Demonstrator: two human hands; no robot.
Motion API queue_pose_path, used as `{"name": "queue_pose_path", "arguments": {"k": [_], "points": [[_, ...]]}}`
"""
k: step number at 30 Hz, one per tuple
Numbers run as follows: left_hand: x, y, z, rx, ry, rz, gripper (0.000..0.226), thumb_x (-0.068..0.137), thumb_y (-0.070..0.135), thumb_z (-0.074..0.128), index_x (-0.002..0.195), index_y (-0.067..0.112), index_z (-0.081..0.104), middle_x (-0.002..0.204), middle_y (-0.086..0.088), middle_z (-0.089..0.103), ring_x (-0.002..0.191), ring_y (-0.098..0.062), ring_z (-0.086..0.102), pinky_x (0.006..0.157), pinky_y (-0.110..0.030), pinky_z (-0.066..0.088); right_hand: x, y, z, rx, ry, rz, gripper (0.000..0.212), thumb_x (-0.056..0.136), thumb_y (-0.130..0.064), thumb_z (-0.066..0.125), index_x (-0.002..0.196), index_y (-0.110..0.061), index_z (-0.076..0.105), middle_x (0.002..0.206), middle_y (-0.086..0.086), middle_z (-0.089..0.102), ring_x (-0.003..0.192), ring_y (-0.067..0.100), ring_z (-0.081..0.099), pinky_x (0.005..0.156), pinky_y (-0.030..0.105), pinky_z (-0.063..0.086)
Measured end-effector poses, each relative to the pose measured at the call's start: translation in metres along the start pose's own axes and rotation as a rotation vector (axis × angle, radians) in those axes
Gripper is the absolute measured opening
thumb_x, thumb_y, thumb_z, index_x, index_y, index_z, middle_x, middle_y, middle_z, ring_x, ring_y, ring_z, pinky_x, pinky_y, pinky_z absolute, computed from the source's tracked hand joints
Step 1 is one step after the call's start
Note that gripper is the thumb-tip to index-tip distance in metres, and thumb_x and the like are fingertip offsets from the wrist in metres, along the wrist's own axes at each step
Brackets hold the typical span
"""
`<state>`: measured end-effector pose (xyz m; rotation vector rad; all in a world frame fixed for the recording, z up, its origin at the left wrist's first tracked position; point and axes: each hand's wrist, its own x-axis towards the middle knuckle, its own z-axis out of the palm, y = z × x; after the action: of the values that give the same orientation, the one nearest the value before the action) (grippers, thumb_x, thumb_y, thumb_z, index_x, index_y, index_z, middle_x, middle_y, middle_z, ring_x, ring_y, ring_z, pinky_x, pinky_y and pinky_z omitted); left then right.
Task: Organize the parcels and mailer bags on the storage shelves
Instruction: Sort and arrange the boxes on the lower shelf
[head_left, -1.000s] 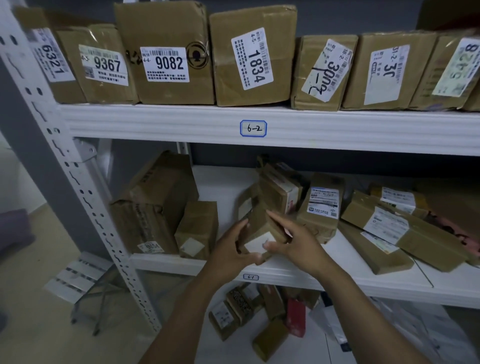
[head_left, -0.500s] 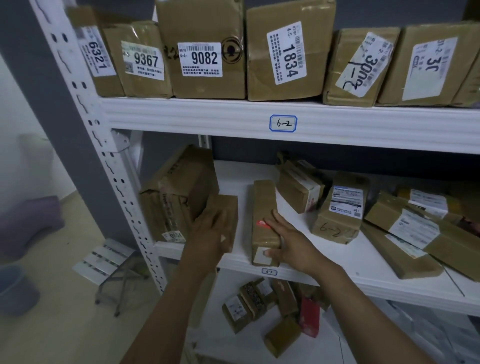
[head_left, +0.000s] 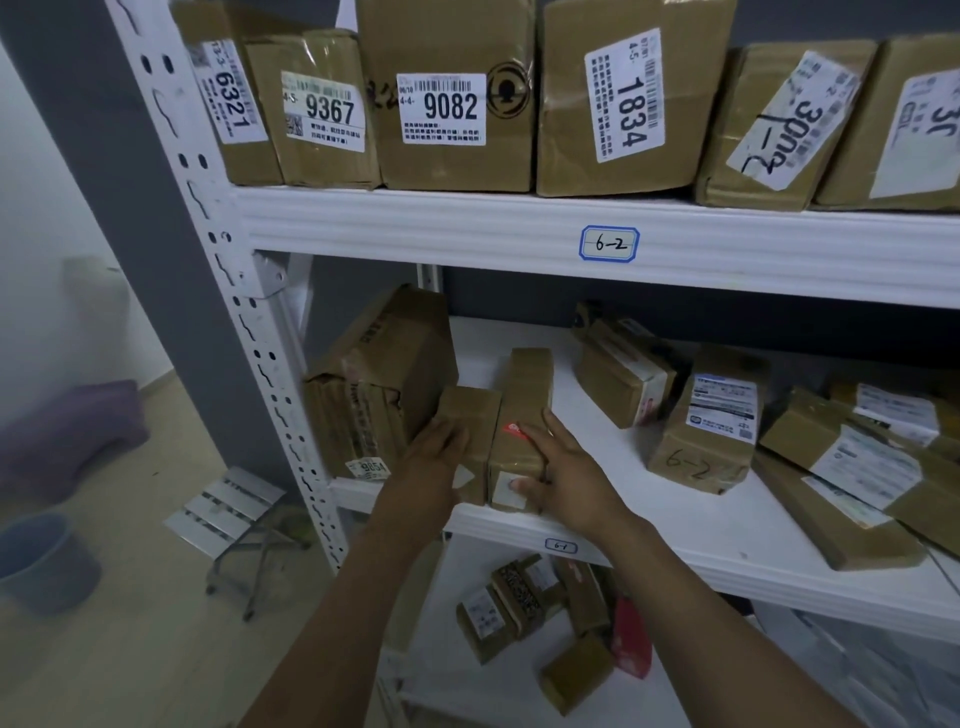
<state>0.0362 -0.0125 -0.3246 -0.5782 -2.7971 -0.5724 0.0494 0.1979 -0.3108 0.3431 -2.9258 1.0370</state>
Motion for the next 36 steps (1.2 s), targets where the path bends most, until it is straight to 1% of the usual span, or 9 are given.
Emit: {"name": "queue_pose_path", "arguments": {"k": [4,9,15,21,24,26,30,33,36], "points": [[-0.001,0.004,0.0,0.051,-0.023,-0.043,0.078,0.089,0.022,0.066,0.151,0.009,0.021,0.159,-0.009,0.015,0.147,-0.028,0.012,0.118,-0.034,0.015,0.001,-0.002,0.003,-0.034,-0.004,-0.016,0.072,0.086,-0.037,0.068,0.147,-0.039,0.029,0.162,-0.005,0.0,0.135,0.016,0.041,0.107,0.024,0.035],[0.005,0.015,-0.001,0.153,0.012,0.029,0.085,0.046,0.021,0.094,0.121,-0.004,0.061,0.122,-0.024,0.059,0.113,-0.044,0.058,0.096,-0.066,0.041,0.003,-0.001,-0.012,-0.183,-0.114,-0.029,0.079,0.087,-0.047,0.064,0.151,-0.039,0.017,0.162,-0.005,-0.005,0.142,0.02,0.031,0.11,0.032,0.032],[0.028,0.063,-0.001,0.168,0.025,0.145,0.072,0.089,0.034,0.064,0.149,0.016,0.03,0.152,-0.007,0.032,0.142,-0.028,0.023,0.118,-0.041,0.006,-0.018,0.018,-0.062,-0.369,-0.069,-0.014,0.077,0.09,-0.045,0.059,0.153,-0.022,0.021,0.161,0.004,0.015,0.146,0.021,0.017,0.116,0.03,0.018],[0.066,0.136,0.03,-0.025,-0.038,0.155,0.069,0.094,0.046,0.052,0.152,0.023,0.022,0.158,0.002,0.017,0.146,-0.021,0.014,0.118,-0.039,0.014,-0.049,0.08,-0.127,-0.621,0.117,-0.005,0.042,0.09,-0.034,0.059,0.13,-0.024,0.059,0.14,0.003,0.051,0.127,0.024,0.044,0.105,0.029,0.034],[0.082,0.173,0.053,-0.271,-0.065,0.118,0.067,0.091,0.04,0.062,0.147,0.015,0.035,0.152,-0.003,0.033,0.139,-0.018,0.029,0.109,-0.02,0.02,-0.067,0.115,-0.152,-0.711,0.157,0.09,0.041,0.091,-0.031,0.055,0.131,-0.021,0.059,0.139,0.007,0.053,0.127,0.028,0.046,0.107,0.033,0.037],[0.092,0.195,0.067,-0.385,-0.067,0.051,0.069,0.083,0.043,0.07,0.141,0.015,0.044,0.142,-0.004,0.045,0.132,-0.02,0.04,0.108,-0.021,0.03,-0.076,0.141,-0.165,-0.748,0.189,0.144,0.041,0.09,-0.038,0.05,0.128,-0.026,0.06,0.132,0.004,0.057,0.121,0.025,0.05,0.102,0.034,0.041],[0.102,0.233,0.09,-0.443,-0.074,-0.025,0.087,0.073,0.048,0.077,0.143,0.017,0.036,0.139,-0.005,0.041,0.13,-0.022,0.038,0.102,-0.02,0.029,-0.093,0.169,-0.186,-0.711,0.147,0.189,0.048,0.093,-0.042,0.049,0.139,-0.029,0.049,0.142,0.004,0.048,0.128,0.024,0.045,0.106,0.031,0.036],[0.108,0.252,0.109,-0.436,-0.047,-0.118,0.107,0.066,0.064,0.073,0.15,0.025,0.019,0.15,-0.007,0.027,0.138,-0.027,0.028,0.11,-0.036,0.032,-0.1,0.183,-0.191,-0.679,0.016,0.181,0.06,0.093,-0.038,0.051,0.149,-0.028,0.032,0.158,0.007,0.022,0.143,0.026,0.025,0.116,0.03,0.022],[0.111,0.267,0.116,-0.376,-0.035,-0.159,0.097,0.076,0.056,0.07,0.151,0.024,0.018,0.154,-0.008,0.023,0.142,-0.029,0.022,0.113,-0.037,0.025,-0.102,0.186,-0.19,-0.61,-0.058,0.155,0.063,0.095,-0.035,0.051,0.152,-0.027,0.024,0.161,0.004,0.012,0.147,0.022,0.015,0.12,0.028,0.012]]}}
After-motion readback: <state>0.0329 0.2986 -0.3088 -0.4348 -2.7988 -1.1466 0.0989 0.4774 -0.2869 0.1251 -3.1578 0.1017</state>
